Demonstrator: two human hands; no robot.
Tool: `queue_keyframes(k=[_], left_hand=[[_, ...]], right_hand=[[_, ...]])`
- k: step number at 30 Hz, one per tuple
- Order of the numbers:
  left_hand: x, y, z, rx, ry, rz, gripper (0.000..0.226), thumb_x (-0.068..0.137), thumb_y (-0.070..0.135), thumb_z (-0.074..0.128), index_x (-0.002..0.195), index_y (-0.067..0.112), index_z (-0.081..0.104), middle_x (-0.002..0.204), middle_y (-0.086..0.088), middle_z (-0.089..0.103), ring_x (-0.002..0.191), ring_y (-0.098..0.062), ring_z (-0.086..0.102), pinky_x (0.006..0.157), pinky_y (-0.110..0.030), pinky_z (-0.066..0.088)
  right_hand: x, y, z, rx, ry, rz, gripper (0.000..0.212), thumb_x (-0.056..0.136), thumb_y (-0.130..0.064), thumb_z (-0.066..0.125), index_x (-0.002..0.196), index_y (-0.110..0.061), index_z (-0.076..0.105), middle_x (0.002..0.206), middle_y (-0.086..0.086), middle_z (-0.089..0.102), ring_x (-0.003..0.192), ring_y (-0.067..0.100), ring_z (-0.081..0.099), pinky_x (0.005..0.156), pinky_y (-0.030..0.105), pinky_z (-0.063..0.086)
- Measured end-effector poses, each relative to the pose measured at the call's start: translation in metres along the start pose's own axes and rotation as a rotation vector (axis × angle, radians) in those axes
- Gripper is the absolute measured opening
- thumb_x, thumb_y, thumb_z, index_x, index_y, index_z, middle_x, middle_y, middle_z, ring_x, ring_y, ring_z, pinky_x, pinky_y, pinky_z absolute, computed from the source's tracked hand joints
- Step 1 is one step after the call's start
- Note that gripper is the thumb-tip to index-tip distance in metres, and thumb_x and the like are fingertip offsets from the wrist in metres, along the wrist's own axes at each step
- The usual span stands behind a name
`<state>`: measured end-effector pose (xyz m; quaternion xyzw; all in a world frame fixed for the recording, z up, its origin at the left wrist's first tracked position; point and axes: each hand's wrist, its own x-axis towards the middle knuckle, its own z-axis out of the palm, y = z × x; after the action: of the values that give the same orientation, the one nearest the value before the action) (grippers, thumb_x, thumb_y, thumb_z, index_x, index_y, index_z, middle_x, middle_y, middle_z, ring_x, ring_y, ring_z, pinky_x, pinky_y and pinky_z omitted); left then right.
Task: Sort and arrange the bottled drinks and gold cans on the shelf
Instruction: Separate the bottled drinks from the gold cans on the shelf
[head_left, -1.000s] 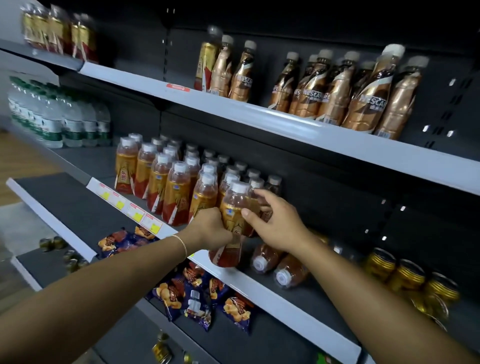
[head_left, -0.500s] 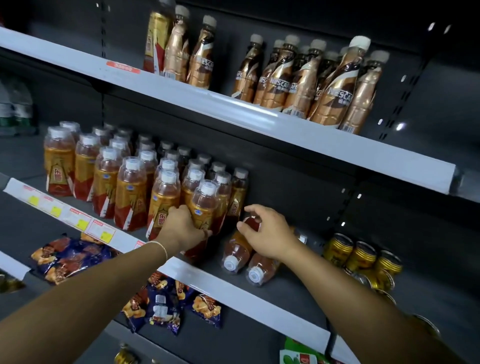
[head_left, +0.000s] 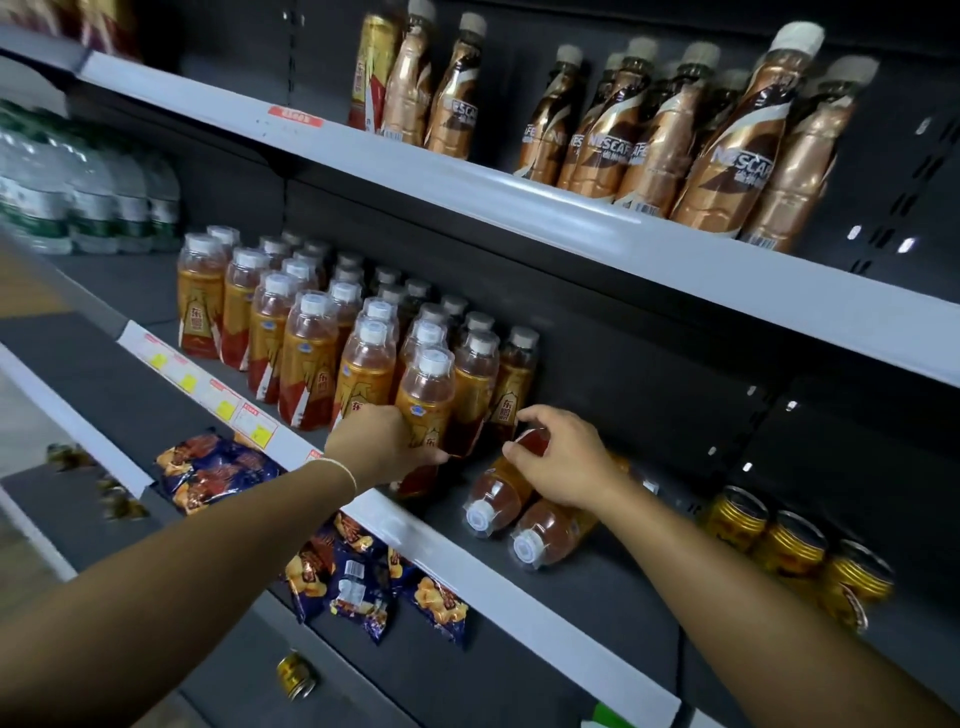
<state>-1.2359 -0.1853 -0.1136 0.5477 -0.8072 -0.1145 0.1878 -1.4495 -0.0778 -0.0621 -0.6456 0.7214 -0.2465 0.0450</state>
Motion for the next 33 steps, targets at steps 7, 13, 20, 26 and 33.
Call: queue_keyframes(k=[7, 13, 20, 26, 33], left_hand=[[-0.033, 0.032, 0.002, 0.502, 0.002, -0.028, 0.030, 0.096, 0.041, 0.050, 0.088, 0.015, 0.063, 0.081, 0.000, 0.060, 0.075, -0.023, 0.063, 0.057, -0.030, 0.042], [-0.041, 0.080, -0.003, 0.502, -0.015, 0.087, 0.022, 0.091, 0.037, 0.052, 0.079, 0.019, 0.057, 0.064, 0.004, 0.041, 0.067, -0.024, 0.054, 0.054, -0.031, 0.041], [-0.015, 0.128, 0.011, 0.411, 0.017, 0.215, 0.021, 0.090, 0.034, 0.054, 0.075, 0.020, 0.049, 0.064, 0.004, 0.042, 0.055, -0.019, 0.046, 0.053, -0.029, 0.041], [0.011, 0.157, 0.026, 0.349, 0.059, 0.385, 0.023, 0.090, 0.034, 0.050, 0.101, 0.015, 0.057, 0.093, -0.004, 0.062, 0.072, -0.025, 0.055, 0.054, -0.030, 0.037], [0.046, 0.179, 0.046, 0.182, -0.017, 0.570, 0.039, 0.088, 0.030, 0.054, 0.123, 0.013, 0.052, 0.116, -0.011, 0.056, 0.107, -0.032, 0.055, 0.075, -0.039, 0.048]], right_hand=[[0.004, 0.030, -0.006, 0.008, -0.017, -0.051, 0.045, 0.085, -0.042, 0.070, 0.127, -0.027, 0.061, 0.130, -0.001, 0.057, 0.116, 0.016, 0.056, 0.093, 0.022, 0.040], [-0.002, 0.063, -0.017, 0.038, 0.006, -0.021, 0.035, 0.084, -0.039, 0.072, 0.116, -0.027, 0.068, 0.116, -0.006, 0.061, 0.098, 0.009, 0.055, 0.084, 0.021, 0.040], [-0.019, 0.113, -0.053, 0.017, 0.075, 0.076, 0.024, 0.085, -0.028, 0.073, 0.107, -0.021, 0.073, 0.101, -0.010, 0.065, 0.098, 0.010, 0.060, 0.081, 0.018, 0.040], [-0.034, 0.156, -0.073, -0.015, 0.112, 0.281, 0.029, 0.090, -0.025, 0.068, 0.118, -0.019, 0.068, 0.118, -0.003, 0.068, 0.108, 0.014, 0.061, 0.089, 0.018, 0.040], [-0.040, 0.164, -0.060, -0.057, 0.131, 0.392, 0.039, 0.089, -0.023, 0.070, 0.127, -0.016, 0.063, 0.123, 0.001, 0.065, 0.104, 0.011, 0.058, 0.089, 0.020, 0.043]])
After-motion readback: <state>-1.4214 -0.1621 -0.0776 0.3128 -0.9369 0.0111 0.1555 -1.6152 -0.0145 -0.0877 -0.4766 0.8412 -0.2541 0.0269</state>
